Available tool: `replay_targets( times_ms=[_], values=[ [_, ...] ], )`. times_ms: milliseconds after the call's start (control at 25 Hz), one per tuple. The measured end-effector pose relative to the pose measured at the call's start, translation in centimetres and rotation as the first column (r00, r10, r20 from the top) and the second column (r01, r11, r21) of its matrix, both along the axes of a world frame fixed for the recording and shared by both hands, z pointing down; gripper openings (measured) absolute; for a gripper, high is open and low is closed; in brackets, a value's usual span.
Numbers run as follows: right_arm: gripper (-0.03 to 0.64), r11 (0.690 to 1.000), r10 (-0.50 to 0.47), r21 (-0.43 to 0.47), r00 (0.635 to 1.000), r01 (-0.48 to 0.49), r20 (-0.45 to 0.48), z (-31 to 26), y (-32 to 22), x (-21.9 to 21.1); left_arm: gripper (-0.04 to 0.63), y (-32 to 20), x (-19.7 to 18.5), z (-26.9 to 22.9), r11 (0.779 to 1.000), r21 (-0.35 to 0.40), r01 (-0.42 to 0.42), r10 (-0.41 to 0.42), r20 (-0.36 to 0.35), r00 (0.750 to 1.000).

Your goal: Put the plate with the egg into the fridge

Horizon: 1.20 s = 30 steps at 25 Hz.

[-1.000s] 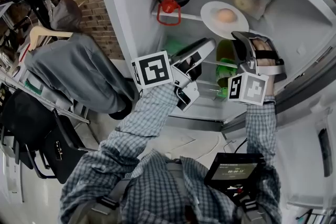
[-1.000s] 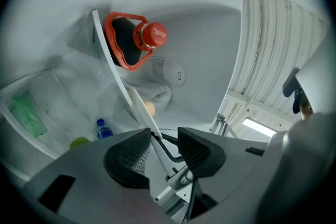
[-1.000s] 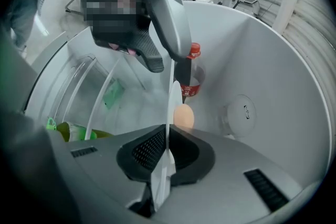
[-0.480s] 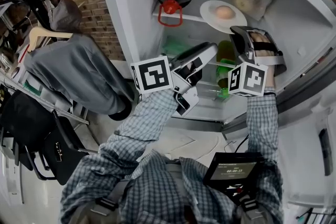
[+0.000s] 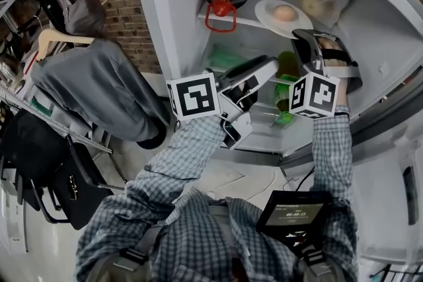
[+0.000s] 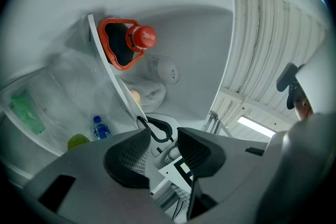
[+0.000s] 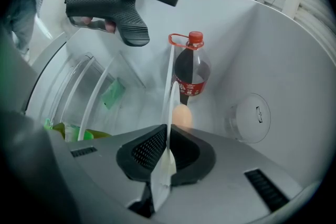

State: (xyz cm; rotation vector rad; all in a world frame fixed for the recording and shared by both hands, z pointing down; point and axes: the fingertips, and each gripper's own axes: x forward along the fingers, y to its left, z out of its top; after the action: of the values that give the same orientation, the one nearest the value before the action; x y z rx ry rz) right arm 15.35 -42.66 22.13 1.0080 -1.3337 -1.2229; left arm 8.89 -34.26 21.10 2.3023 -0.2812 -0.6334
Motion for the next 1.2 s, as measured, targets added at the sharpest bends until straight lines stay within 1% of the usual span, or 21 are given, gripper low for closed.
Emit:
replay_targets(
  times_ms=[320, 640, 800, 920, 1000, 1200],
  values=[
    [0.02, 1.0, -0.012, 0.004, 0.999, 0.012, 0.044, -0.1, 0.0, -0.1, 0.143, 0.0, 0.0, 0.0, 1.0, -0.004, -0.007, 0.007, -0.009, 1.0],
    [0.025, 0.998, -0.052, 0.028, 0.994, 0.049, 0.096, -0.7, 0.3, -0.8, 0.143, -0.1, 0.3, 0.2, 1.0, -0.004, -0.008, 0.008, -0.001, 1.0],
    [0.06, 0.998, -0.063, 0.012, 0.99, 0.062, 0.128, -0.7, 0.4, -1.2, 0.143, -0.2, 0.3, 0.3, 1.0, -0.01, -0.007, 0.007, 0.001, 1.0],
    [0.061, 0.998, -0.066, 0.01, 0.988, 0.066, 0.143, -0.6, 0.3, -1.3, 0.143, -0.2, 0.2, 0.3, 1.0, -0.007, -0.005, 0.005, 0.003, 1.0],
    [0.061, 0.998, -0.069, 0.013, 0.987, 0.067, 0.147, -0.7, 0.4, -1.4, 0.143, -0.4, 0.3, 0.2, 1.0, 0.0, -0.002, 0.002, 0.004, 1.0],
    [0.061, 0.997, -0.075, 0.031, 0.987, 0.071, 0.143, -0.8, 0.6, -1.4, 0.143, -1.1, 1.0, -0.4, 0.999, 0.046, 0.02, -0.022, 0.025, 0.999]
  ],
)
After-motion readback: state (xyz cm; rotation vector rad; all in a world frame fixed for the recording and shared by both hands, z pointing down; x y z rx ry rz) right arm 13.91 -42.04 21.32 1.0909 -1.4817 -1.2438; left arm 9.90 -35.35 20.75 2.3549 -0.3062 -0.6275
